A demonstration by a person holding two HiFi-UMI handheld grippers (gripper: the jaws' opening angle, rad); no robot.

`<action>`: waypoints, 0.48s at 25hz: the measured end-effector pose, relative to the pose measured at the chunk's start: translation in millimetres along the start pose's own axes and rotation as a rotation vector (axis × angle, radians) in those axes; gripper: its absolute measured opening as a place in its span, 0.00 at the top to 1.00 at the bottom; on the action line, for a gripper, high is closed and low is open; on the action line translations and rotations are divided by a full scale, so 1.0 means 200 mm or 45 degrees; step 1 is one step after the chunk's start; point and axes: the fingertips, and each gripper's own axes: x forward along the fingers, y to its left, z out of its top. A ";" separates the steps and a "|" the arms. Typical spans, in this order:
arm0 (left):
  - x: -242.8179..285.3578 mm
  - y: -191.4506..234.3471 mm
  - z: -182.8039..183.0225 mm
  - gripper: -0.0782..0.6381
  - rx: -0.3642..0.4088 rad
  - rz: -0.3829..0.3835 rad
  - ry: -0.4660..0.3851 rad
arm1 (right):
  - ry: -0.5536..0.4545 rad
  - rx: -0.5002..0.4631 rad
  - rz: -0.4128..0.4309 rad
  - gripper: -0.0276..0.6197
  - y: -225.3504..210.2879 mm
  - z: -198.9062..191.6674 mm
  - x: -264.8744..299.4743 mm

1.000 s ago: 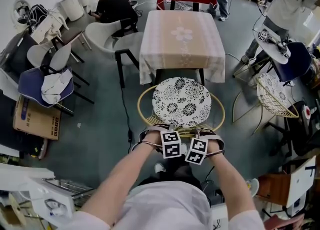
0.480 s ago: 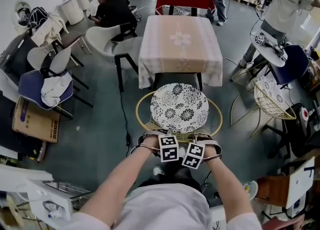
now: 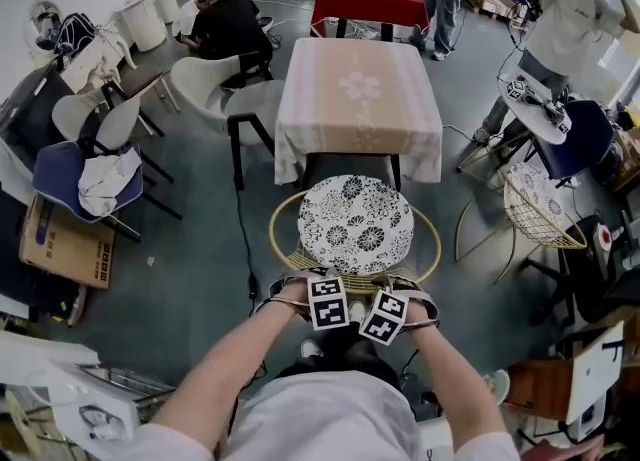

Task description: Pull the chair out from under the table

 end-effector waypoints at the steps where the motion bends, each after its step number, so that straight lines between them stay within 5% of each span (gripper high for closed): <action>1: 0.00 0.00 0.00 0.74 -0.004 -0.002 -0.009 | -0.012 0.021 0.007 0.74 0.00 0.01 -0.01; 12: -0.14 0.03 0.01 0.70 -0.215 0.007 -0.241 | -0.138 0.280 0.032 0.74 -0.02 0.11 -0.12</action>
